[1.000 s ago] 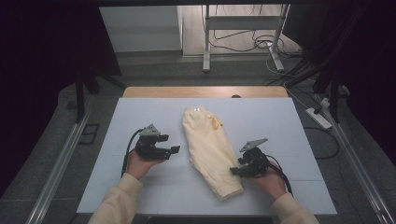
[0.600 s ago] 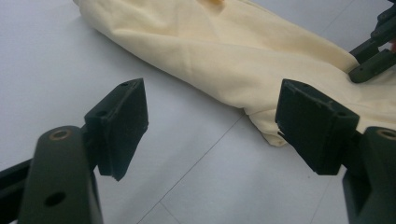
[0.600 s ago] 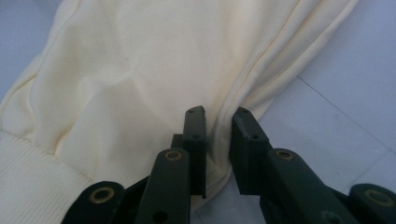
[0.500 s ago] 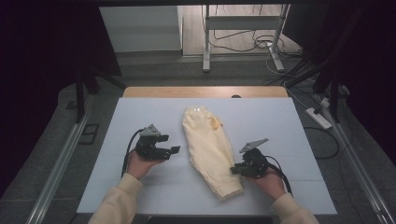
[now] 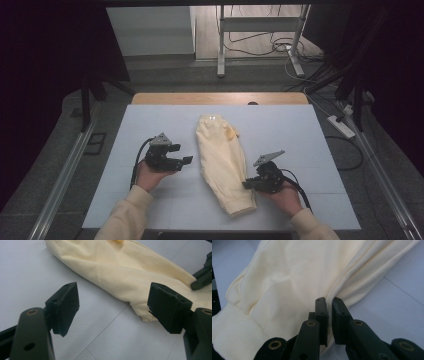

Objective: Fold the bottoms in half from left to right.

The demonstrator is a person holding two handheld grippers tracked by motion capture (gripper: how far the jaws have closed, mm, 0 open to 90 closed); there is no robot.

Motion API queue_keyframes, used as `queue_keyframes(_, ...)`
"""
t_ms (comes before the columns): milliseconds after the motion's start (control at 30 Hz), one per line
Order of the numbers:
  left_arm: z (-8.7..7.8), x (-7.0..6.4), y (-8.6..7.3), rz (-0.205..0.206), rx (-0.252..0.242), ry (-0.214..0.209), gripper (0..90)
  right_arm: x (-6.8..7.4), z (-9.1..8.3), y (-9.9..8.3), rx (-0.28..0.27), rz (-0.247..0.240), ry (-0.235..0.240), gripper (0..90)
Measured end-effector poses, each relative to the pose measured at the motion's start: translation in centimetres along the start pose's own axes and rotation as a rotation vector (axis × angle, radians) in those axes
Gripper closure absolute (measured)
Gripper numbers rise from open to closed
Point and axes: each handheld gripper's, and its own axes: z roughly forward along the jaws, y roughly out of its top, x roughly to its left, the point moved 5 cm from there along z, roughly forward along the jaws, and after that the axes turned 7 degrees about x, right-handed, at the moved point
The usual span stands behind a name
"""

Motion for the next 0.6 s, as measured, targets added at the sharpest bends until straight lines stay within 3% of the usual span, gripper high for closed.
queue_keyframes(600,0.0,-0.1,0.0,0.003,0.002,0.002,25.0,3.0,1.5,0.7,0.001,-0.057,0.065,83.8)
